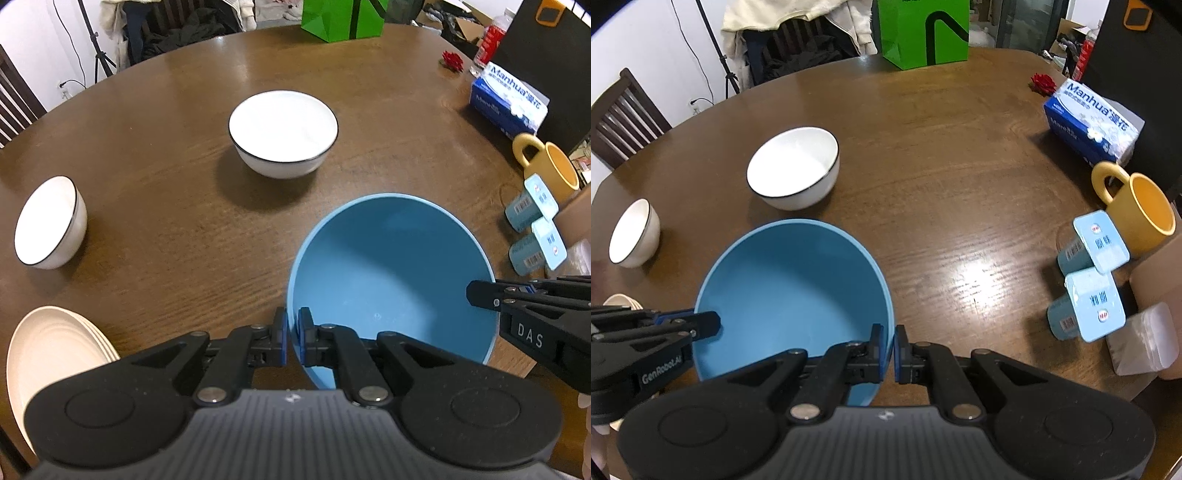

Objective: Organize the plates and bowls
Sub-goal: 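Lift the blue bowl with both grippers and carry it across the table, then lower the blue bowl onto the table and open both grippers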

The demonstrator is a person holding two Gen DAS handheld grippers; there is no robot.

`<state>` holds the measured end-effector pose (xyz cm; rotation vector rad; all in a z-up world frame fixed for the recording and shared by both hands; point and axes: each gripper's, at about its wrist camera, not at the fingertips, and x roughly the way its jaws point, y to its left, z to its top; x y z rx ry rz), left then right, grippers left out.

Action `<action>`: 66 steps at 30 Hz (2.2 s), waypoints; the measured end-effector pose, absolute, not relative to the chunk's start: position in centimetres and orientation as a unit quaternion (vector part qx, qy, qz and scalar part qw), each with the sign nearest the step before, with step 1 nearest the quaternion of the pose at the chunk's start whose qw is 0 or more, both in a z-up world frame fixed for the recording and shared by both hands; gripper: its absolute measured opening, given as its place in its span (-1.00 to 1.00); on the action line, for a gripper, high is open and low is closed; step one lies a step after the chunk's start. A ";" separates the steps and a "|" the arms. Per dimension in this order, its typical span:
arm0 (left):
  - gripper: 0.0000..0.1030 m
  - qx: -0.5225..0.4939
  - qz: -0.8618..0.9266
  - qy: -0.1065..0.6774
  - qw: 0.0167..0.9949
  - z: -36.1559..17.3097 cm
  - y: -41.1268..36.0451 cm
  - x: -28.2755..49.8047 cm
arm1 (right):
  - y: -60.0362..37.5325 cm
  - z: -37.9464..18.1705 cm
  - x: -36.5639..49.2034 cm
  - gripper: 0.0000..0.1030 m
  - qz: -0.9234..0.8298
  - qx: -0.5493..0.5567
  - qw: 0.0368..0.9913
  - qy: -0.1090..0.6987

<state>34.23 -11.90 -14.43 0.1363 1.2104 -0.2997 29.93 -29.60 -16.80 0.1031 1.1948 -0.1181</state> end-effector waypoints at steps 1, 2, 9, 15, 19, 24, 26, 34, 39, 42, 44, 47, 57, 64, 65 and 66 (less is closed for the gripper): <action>-0.88 0.064 -0.141 0.568 0.809 -14.6 -12.0 34.1 | -29.7 -17.0 29.8 -0.91 -0.056 0.049 0.823 0.564; -0.88 0.065 -0.142 0.569 0.807 -14.8 -12.1 34.0 | -29.7 -17.2 29.6 -0.91 -0.056 0.049 0.822 0.565; -0.87 0.071 -0.153 0.578 0.799 -15.7 -12.6 32.9 | -30.0 -18.3 28.5 -0.91 -0.059 0.051 0.817 0.572; -0.86 0.076 -0.160 0.582 0.794 -16.0 -13.0 32.3 | -30.5 -18.8 27.7 -0.91 -0.063 0.053 0.815 0.573; -0.86 0.078 -0.164 0.582 0.793 -16.3 -13.2 32.0 | -30.8 -19.1 27.3 -0.91 -0.064 0.055 0.815 0.573; -0.86 0.084 -0.163 0.583 0.791 -16.7 -13.4 31.7 | -30.9 -19.6 27.0 -0.91 -0.064 0.055 0.814 0.575; -0.86 0.084 -0.162 0.585 0.791 -16.8 -13.4 31.6 | -30.9 -19.8 27.0 -0.91 -0.064 0.055 0.813 0.576; -0.86 0.086 -0.160 0.584 0.791 -17.0 -13.6 31.3 | -31.0 -20.1 26.8 -0.91 -0.064 0.055 0.813 0.576; -0.85 0.088 -0.162 0.586 0.789 -17.0 -13.8 31.2 | -31.1 -20.2 26.8 -0.91 -0.064 0.058 0.813 0.577; -0.84 0.084 -0.163 0.588 0.788 -17.0 -13.8 31.2 | -31.4 -20.2 26.8 -0.90 -0.063 0.063 0.813 0.575; -0.79 0.084 -0.164 0.588 0.787 -16.9 -13.8 31.2 | -31.4 -20.1 26.8 -0.86 -0.061 0.065 0.814 0.573; -0.46 0.082 -0.167 0.585 0.789 -16.6 -13.9 31.2 | -31.4 -19.8 26.8 -0.78 -0.059 0.065 0.818 0.569; -0.05 0.076 -0.167 0.568 0.803 -15.2 -13.3 31.0 | -31.7 -18.7 26.7 -0.43 -0.055 0.068 0.823 0.561; 0.23 0.068 -0.166 0.552 0.814 -14.1 -12.6 30.7 | -32.0 -17.8 26.4 0.07 -0.051 0.069 0.830 0.551; 0.30 0.066 -0.167 0.550 0.816 -14.0 -12.5 30.6 | -32.1 -17.7 26.4 0.10 -0.051 0.069 0.830 0.550; 0.33 0.064 -0.167 0.548 0.817 -13.8 -12.3 30.5 | -32.2 -17.6 26.4 0.18 -0.050 0.070 0.831 0.550</action>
